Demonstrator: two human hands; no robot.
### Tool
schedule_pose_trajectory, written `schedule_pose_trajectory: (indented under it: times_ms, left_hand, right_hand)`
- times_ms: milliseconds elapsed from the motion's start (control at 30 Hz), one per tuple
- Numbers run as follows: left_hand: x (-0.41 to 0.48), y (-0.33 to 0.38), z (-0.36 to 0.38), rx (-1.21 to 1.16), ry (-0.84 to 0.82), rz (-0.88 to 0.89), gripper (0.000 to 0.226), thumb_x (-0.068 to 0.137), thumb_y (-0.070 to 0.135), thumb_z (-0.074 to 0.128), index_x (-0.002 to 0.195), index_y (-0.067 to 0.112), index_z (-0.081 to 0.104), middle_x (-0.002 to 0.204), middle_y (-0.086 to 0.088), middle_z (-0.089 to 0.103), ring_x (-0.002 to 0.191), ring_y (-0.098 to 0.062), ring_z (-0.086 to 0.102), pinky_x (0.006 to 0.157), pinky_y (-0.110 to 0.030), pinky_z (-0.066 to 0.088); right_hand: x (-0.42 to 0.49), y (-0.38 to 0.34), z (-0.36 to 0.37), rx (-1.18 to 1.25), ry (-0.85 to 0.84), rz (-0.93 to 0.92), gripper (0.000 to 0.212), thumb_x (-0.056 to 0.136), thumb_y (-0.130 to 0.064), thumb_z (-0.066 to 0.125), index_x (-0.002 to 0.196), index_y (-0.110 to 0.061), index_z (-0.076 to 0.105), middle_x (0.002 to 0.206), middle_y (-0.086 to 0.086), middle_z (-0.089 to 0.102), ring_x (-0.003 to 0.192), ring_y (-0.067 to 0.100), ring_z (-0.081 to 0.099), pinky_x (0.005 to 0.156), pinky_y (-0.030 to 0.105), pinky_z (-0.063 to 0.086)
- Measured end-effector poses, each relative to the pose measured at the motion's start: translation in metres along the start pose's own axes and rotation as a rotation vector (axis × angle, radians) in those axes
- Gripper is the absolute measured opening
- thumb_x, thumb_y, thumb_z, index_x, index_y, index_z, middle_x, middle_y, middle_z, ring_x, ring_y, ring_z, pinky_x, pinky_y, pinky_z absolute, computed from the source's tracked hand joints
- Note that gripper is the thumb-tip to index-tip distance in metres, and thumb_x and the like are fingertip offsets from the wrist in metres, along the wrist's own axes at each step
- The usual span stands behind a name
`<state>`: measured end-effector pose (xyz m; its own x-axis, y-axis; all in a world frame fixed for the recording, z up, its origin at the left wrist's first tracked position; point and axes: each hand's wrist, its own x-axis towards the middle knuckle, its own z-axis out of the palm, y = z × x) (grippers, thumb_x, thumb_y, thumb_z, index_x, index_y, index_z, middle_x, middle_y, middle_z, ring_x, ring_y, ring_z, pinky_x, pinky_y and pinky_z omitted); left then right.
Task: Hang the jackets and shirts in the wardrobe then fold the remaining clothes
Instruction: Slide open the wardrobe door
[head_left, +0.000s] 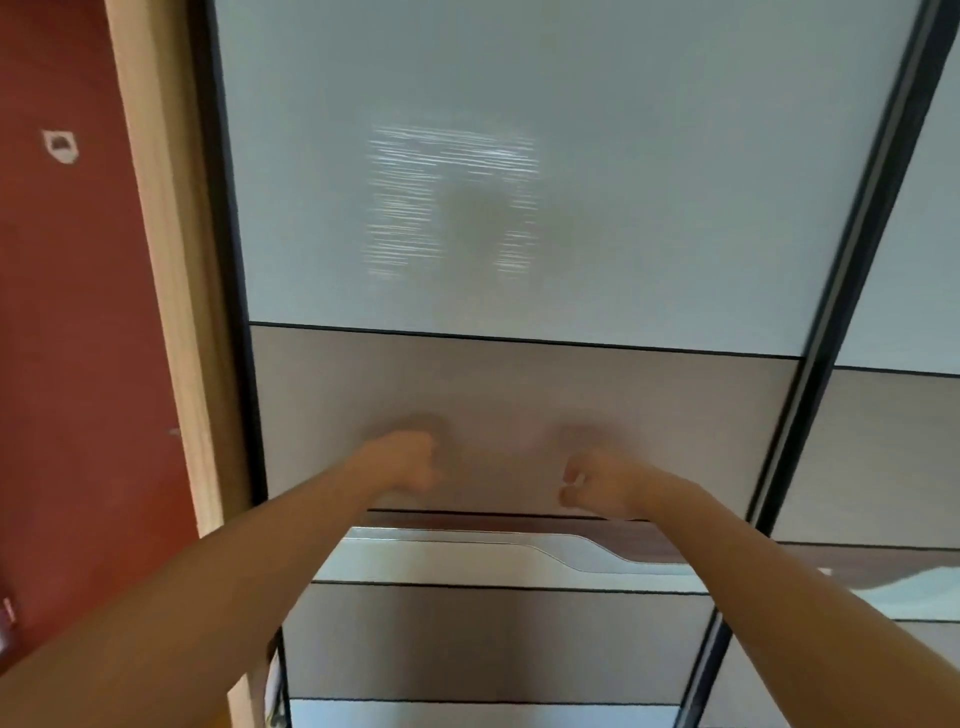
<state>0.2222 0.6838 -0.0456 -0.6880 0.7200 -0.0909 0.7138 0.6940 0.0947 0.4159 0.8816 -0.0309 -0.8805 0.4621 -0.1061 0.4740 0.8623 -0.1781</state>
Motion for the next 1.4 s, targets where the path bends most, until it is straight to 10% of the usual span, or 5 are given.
schedule_pose_trajectory:
  times_ms: [400, 633, 767, 967, 1400]
  left_hand:
    - [-0.02, -0.017, -0.03, -0.117, 0.117, -0.185, 0.065, 0.094, 0.046, 0.062, 0.149, 0.016, 0.046, 0.149, -0.008, 0.049, 0.134, -0.028, 0.048, 0.109, -0.035, 0.04]
    - [-0.013, -0.07, -0.047, -0.259, 0.709, -0.237, 0.067, 0.089, 0.038, 0.069, 0.149, 0.024, 0.043, 0.144, -0.013, 0.04, 0.132, -0.033, 0.041, 0.105, -0.048, 0.046]
    - [-0.012, -0.101, -0.052, -0.265, 0.966, -0.303, 0.09, 0.084, 0.041, 0.078, 0.155, 0.03, 0.025, 0.16, -0.015, 0.008, 0.149, -0.035, 0.013, 0.109, -0.053, 0.038]
    - [0.01, -0.144, -0.057, -0.564, 0.903, -0.216, 0.128, 0.076, 0.047, 0.084, 0.159, 0.029, -0.013, 0.166, -0.002, -0.012, 0.154, -0.026, 0.002, 0.123, -0.05, 0.022]
    - [0.037, -0.138, -0.057, -0.383, 0.912, -0.278, 0.149, 0.062, 0.064, 0.086, 0.155, 0.025, -0.023, 0.165, -0.014, -0.012, 0.151, -0.04, 0.007, 0.118, -0.055, 0.024]
  right_hand:
    - [0.049, -0.001, -0.019, -0.072, 0.018, -0.191, 0.048, 0.091, -0.057, 0.059, 0.103, -0.012, 0.069, 0.103, 0.008, 0.071, 0.099, 0.029, 0.066, 0.089, 0.039, 0.054]
    - [0.063, -0.056, -0.054, -0.283, 0.643, -0.491, 0.055, 0.092, -0.051, 0.057, 0.14, -0.024, 0.051, 0.143, 0.006, 0.047, 0.133, 0.029, 0.041, 0.106, 0.045, 0.039]
    - [0.08, -0.11, -0.075, -0.463, 0.863, -0.521, 0.095, 0.087, -0.052, 0.068, 0.16, -0.03, 0.012, 0.168, 0.014, -0.003, 0.154, 0.036, -0.006, 0.119, 0.066, 0.01]
    - [0.116, -0.127, -0.073, -0.54, 0.749, -0.248, 0.126, 0.083, -0.065, 0.066, 0.155, -0.022, -0.028, 0.155, 0.012, -0.046, 0.144, 0.038, -0.039, 0.111, 0.077, 0.001]
    - [0.122, -0.108, -0.071, -0.609, 0.774, -0.192, 0.127, 0.083, -0.074, 0.057, 0.15, -0.021, -0.036, 0.154, 0.011, -0.047, 0.143, 0.037, -0.041, 0.111, 0.077, 0.001]
